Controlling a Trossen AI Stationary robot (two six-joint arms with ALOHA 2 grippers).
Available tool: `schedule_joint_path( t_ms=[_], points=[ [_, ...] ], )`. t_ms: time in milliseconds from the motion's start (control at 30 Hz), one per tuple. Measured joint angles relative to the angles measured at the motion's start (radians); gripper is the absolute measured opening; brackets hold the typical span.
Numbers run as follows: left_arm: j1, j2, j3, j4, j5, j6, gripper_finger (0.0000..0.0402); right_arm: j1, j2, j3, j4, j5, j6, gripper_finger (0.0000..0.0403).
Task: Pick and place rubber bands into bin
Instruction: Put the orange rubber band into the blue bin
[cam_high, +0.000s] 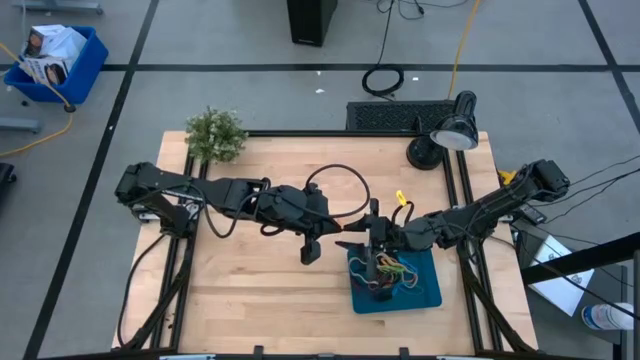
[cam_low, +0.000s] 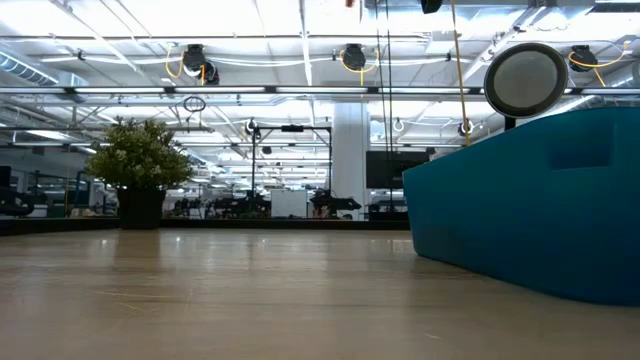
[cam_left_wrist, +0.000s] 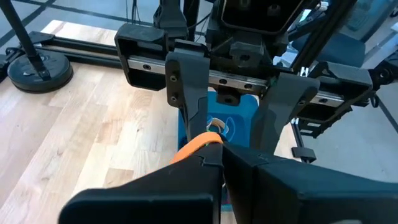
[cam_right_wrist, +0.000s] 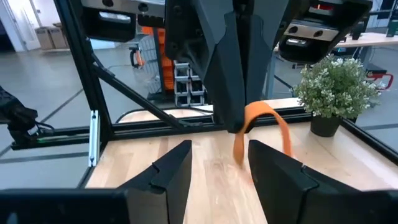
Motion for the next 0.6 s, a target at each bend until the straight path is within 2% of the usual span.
schedule_joint_path(
  t_ms=[167,500,600],
  points=[
    [0.000,0.000,0.000,0.001,0.000,0.002,0.0007,-0.001,0.000,0.000,0.010,0.000,0.032,0.0119],
    [0.000,0.000,0.000,0.002,-0.001,0.004,0.0007,-0.012,0.000,0.000,0.012,0.000,0.031,0.0010],
    [0.000,0.000,0.000,0.002,-0.001,0.004,0.0006,-0.013,0.000,0.000,0.012,-0.002,0.032,0.0006]
  ],
)
